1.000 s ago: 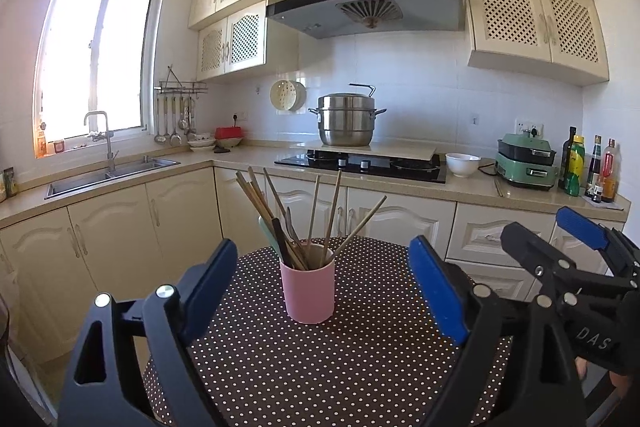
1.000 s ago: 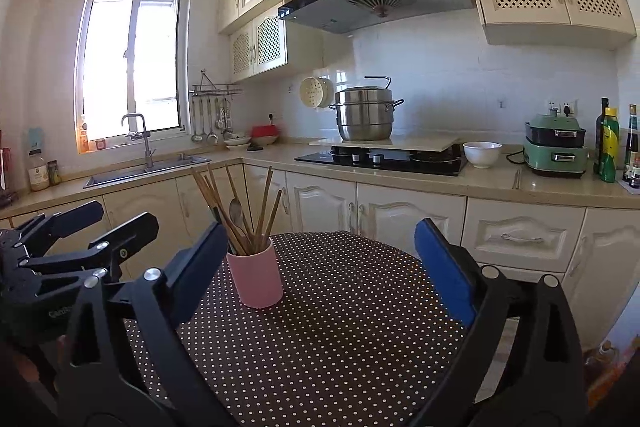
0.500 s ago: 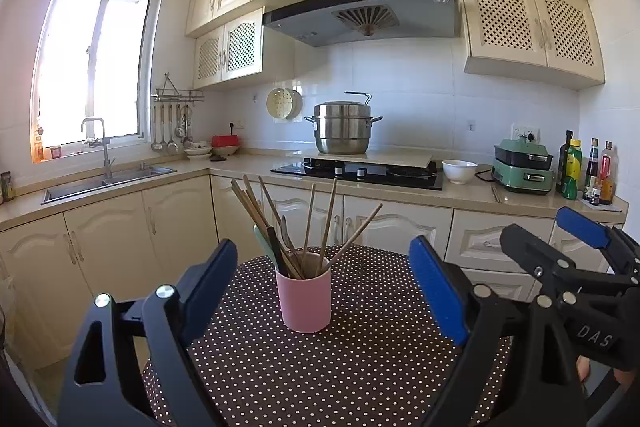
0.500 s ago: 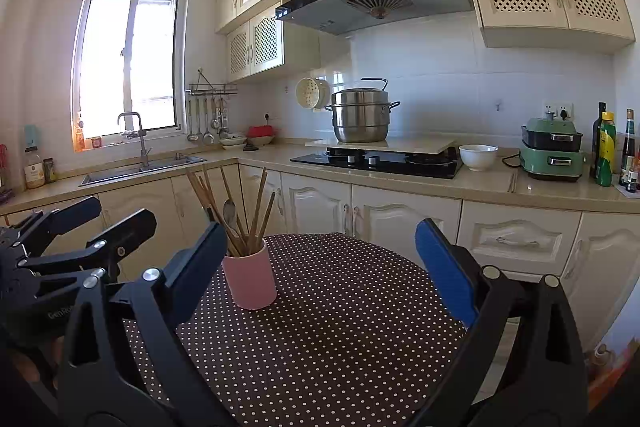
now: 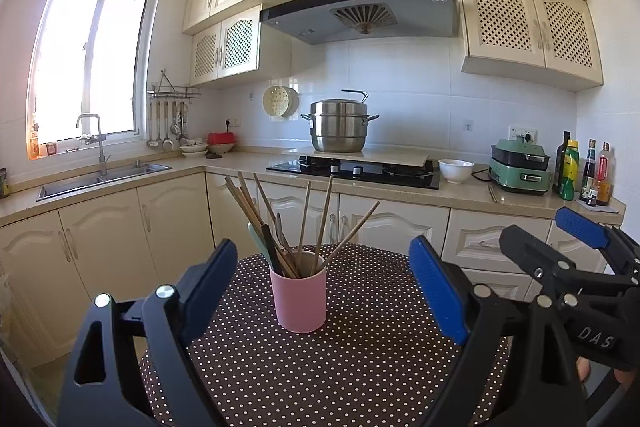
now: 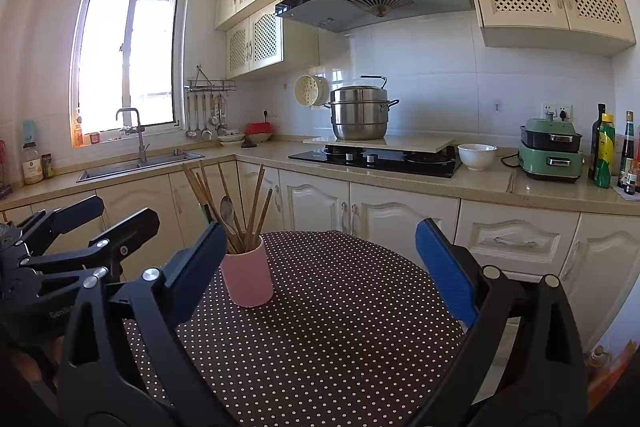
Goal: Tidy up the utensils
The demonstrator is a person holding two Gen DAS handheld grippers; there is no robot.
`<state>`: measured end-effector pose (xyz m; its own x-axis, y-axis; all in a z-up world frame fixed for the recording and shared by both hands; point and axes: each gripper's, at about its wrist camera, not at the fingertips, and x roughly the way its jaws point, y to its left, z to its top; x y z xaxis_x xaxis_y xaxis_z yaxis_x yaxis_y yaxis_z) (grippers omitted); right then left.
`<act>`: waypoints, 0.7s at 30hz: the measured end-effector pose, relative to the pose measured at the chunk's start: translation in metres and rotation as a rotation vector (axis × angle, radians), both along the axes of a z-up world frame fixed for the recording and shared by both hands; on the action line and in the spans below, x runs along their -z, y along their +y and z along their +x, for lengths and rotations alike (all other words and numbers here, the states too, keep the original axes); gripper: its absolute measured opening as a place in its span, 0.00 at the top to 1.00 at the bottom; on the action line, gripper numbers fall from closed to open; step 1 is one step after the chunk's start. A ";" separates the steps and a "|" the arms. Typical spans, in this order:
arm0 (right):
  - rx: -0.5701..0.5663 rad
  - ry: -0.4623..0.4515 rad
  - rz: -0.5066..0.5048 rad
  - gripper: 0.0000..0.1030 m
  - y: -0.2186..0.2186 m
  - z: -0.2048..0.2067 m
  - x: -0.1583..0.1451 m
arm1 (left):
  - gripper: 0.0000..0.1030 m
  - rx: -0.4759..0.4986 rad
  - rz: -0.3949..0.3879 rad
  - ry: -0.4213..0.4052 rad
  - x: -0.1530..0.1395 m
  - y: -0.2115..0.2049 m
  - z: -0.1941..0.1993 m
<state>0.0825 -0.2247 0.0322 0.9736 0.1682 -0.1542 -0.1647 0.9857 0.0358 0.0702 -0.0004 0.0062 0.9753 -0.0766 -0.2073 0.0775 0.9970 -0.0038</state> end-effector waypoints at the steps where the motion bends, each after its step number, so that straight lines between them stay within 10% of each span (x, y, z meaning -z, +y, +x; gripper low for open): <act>1: 0.000 0.001 -0.001 0.09 0.000 0.000 0.000 | 0.16 -0.001 0.002 0.000 0.000 -0.001 0.000; 21: 0.000 0.017 -0.003 0.09 0.000 0.006 0.003 | 0.16 0.004 0.004 0.013 0.004 -0.003 0.004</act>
